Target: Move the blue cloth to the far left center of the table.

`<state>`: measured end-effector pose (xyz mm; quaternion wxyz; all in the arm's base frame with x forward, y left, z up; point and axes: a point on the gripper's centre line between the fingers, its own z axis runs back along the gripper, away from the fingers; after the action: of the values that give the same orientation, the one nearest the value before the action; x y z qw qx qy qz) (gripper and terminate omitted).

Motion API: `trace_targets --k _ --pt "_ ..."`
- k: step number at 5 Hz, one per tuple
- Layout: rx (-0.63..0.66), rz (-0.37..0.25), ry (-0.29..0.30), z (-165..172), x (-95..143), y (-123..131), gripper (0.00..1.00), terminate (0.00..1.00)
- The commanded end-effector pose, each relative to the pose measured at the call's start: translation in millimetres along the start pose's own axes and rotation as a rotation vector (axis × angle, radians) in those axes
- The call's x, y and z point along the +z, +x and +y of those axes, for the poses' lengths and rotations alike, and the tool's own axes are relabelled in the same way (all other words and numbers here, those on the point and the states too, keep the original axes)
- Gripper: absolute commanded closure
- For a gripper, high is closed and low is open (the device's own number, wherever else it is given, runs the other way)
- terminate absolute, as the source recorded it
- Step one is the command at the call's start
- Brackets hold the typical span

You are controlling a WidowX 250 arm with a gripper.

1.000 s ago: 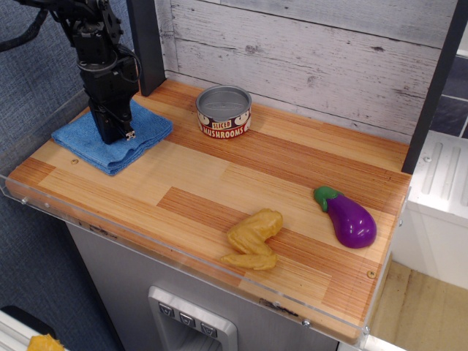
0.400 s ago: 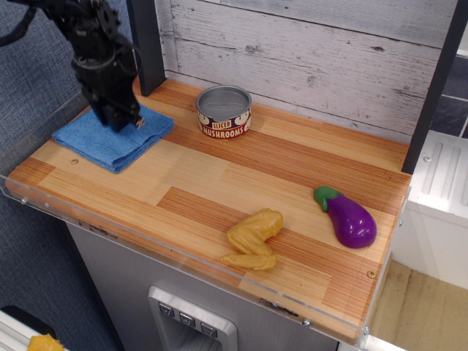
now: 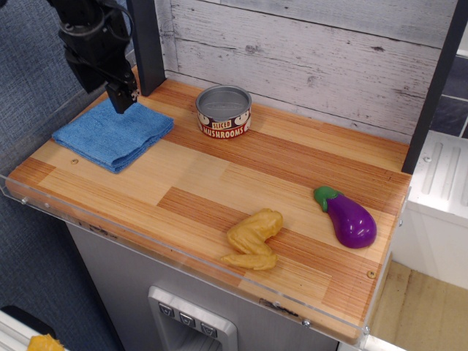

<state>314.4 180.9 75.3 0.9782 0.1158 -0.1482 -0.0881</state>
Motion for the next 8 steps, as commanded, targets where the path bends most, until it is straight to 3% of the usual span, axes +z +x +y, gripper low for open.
trace_targets --k 1,2,3,4,6,7,8 --pt "0.021 -0.012 0.029 -24.8 54.6 0.3 0.00 0.00" --pt "0.037 -0.014 -0.013 -49.4 75.0 -0.4 0.00 0.00" --pt "0.088 0.008 -0.016 -82.2 88.3 16.7 0.00 0.00" --pt "0.089 -0.004 -0.128 -119.6 106.0 25.4 0.00 0.00" --pt "-0.074 0.027 -0.247 -198.1 121.9 31.9 0.00 0.00" --pt "-0.151 0.020 -0.262 -230.1 134.5 31.2 0.00 0.00" --pt "-0.176 0.069 -0.279 -249.7 158.4 23.8 0.00 0.00"
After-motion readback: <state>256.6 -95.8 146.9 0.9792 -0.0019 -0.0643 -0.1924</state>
